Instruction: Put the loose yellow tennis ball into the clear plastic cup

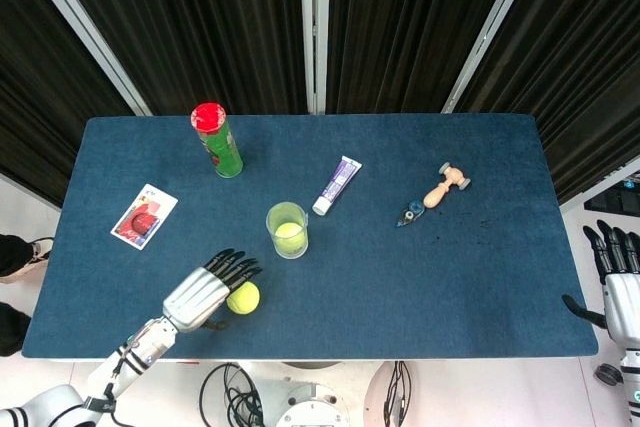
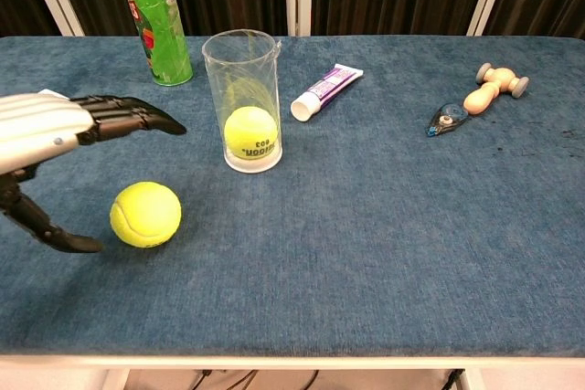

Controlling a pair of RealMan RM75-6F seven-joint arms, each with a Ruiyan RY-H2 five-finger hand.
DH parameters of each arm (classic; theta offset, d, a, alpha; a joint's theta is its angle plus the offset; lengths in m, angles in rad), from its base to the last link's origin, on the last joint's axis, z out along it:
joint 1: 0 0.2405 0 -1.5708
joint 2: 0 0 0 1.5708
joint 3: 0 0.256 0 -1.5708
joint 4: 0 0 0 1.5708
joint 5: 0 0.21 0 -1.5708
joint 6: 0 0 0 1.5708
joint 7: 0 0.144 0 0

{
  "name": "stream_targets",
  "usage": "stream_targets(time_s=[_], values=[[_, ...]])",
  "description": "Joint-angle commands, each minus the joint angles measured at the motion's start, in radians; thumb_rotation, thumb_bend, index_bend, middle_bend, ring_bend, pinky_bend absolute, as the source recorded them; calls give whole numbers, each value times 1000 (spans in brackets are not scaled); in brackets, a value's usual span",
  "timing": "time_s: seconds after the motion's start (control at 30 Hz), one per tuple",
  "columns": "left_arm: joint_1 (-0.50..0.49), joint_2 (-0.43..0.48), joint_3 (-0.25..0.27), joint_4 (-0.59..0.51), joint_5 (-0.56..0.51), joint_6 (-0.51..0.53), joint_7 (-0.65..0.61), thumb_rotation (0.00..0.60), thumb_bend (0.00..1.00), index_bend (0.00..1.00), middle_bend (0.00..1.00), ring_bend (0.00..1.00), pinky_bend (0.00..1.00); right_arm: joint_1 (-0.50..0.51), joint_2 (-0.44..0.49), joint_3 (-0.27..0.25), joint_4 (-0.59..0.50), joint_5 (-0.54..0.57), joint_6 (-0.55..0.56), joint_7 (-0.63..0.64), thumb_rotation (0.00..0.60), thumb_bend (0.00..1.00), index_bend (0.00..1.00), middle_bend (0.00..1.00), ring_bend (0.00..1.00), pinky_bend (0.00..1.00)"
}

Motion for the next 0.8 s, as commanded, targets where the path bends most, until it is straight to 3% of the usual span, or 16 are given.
stream_targets(time_s=[0.03,0.2,0.4,0.63,0.8], values=[[-28,-29,0,16,-22,-38,16,600,58,102,60,0,116,-3,2,1,6,4,1,8,600,49,0,0,0,0],[-49,-71,-2,51,-71,-83,69,600,61,116,72,18,183,0,10,-9,15,-12,-12,38,600,50,0,0,0,0],[-52,-105,-6,77,-122,-87,127,600,71,169,162,143,330,-1,16,-13,27,-22,-13,74,600,54,0,0,0,0],[-63,-129,17,119,-99,-65,75,600,93,250,244,257,391,-4,10,-13,39,-23,-10,88,600,55,0,0,0,0],[-67,-155,29,161,-52,-13,20,600,128,334,342,363,490,-4,9,-14,43,-19,-14,82,600,56,0,0,0,0]])
